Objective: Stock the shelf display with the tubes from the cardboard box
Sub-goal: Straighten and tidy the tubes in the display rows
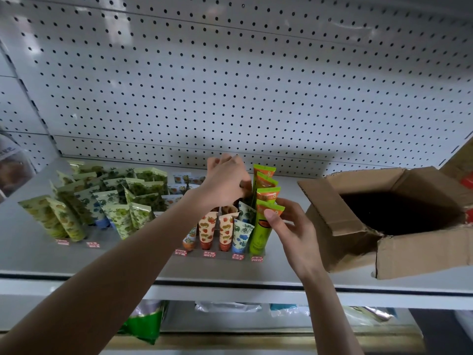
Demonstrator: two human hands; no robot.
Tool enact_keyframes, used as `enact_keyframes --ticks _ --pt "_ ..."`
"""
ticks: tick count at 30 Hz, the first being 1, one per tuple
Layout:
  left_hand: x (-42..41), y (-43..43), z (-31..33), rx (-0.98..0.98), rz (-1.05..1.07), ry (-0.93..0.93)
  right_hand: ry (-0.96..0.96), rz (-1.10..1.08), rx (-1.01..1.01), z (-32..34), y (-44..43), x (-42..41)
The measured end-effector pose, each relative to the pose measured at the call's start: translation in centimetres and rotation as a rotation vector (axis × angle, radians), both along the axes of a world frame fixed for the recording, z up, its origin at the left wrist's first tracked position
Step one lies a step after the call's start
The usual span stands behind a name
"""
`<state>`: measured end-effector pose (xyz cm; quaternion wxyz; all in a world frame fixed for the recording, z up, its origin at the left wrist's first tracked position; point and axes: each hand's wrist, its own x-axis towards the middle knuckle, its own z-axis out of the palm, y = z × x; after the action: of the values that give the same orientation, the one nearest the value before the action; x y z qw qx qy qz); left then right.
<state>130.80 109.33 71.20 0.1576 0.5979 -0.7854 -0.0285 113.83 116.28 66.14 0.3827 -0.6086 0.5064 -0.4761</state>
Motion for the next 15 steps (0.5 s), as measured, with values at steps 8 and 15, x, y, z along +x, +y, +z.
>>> enact_keyframes --ticks 8,15 --pt "0.20 0.21 -0.65 -0.069 -0.012 0.039 -0.002 0.005 0.001 -0.16 -0.08 0.02" --pt "0.33 0.44 -0.42 -0.038 -0.005 0.062 0.003 0.013 0.012 -0.19 -0.03 0.12"
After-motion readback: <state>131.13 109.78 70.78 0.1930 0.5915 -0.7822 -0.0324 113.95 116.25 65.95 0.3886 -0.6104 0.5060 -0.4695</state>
